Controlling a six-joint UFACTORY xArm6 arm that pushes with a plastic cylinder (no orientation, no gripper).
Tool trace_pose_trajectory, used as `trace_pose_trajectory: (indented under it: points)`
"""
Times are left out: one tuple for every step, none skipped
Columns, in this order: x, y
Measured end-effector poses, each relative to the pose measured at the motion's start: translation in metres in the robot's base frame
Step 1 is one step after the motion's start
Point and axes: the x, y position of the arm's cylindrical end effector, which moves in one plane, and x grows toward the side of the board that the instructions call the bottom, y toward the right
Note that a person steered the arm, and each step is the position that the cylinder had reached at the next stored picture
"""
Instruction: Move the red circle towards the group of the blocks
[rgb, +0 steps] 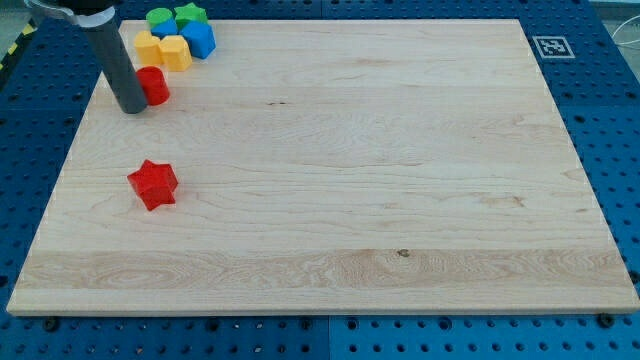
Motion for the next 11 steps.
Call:
trace_pose_trajectory:
  points:
    - [0.0, 0.004]
    - [0.0, 0.009]
    - [0.0, 0.023]
    - [0.0, 0.026]
    - [-0.003, 0.023]
    - [-0.009, 0.009]
    - [-0.014, 0.0]
    - [-0.018, 0.003]
    - [-0.02, 0.004]
    - [-0.02, 0.004]
    - [-0.02, 0.014]
